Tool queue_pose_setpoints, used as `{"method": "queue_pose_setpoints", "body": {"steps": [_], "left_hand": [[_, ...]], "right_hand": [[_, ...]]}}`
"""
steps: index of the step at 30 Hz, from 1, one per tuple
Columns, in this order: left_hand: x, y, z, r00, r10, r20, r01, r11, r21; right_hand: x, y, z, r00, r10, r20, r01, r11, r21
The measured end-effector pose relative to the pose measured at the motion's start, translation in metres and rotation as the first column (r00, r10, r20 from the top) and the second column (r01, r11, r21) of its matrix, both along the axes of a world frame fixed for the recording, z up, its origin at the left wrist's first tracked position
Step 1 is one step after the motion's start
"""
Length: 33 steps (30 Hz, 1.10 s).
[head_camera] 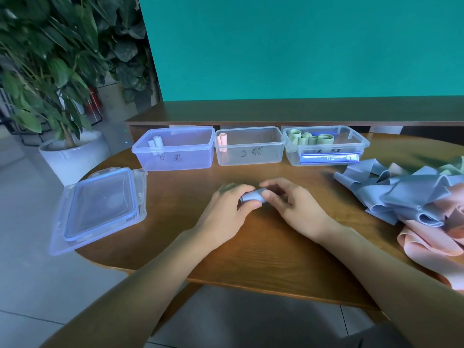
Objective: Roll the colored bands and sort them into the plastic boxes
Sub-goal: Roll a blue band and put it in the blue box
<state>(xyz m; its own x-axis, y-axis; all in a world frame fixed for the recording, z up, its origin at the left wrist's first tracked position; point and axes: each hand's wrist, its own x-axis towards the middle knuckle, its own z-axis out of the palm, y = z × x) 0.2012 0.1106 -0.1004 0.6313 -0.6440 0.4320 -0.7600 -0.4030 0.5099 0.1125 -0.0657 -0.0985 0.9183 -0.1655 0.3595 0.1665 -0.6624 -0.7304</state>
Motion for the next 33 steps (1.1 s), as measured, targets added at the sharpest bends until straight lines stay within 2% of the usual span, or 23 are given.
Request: {"method": "queue_pose_setpoints", "body": {"steps": [3,8,12,17,21,26,33], "left_hand": [[-0.003,0.005,0.004,0.998,0.027,-0.053,-0.032,0.995,-0.1],[0.005,0.023,0.016,0.992,0.072,-0.1,-0.087,0.984,-0.157],[0.029,0.04,0.052,0.991,0.082,-0.102,-0.098,0.981,-0.169],[0.08,0.07,0.097,0.993,0.106,-0.051,-0.113,0.98,-0.163],[0.124,0.093,0.111,0.97,0.238,-0.049,-0.243,0.957,-0.16],[0.188,0.122,0.11,0.917,0.39,-0.089,-0.397,0.912,-0.098],[0.252,0.133,0.092,0.853,0.497,-0.161,-0.476,0.866,0.152]], "right_hand": [[-0.002,0.004,0.005,0.999,0.049,0.012,-0.051,0.976,0.213],[0.012,0.017,0.026,0.991,0.111,0.076,-0.128,0.949,0.288],[0.045,0.033,0.056,0.983,0.151,0.1,-0.176,0.932,0.317],[0.111,0.056,0.095,0.975,0.164,0.151,-0.19,0.965,0.179],[0.171,0.077,0.115,0.974,0.172,0.146,-0.178,0.984,0.025],[0.236,0.086,0.114,0.993,0.107,0.049,-0.101,0.989,-0.103],[0.317,0.087,0.096,0.993,0.035,-0.109,-0.064,0.96,-0.273]]}}
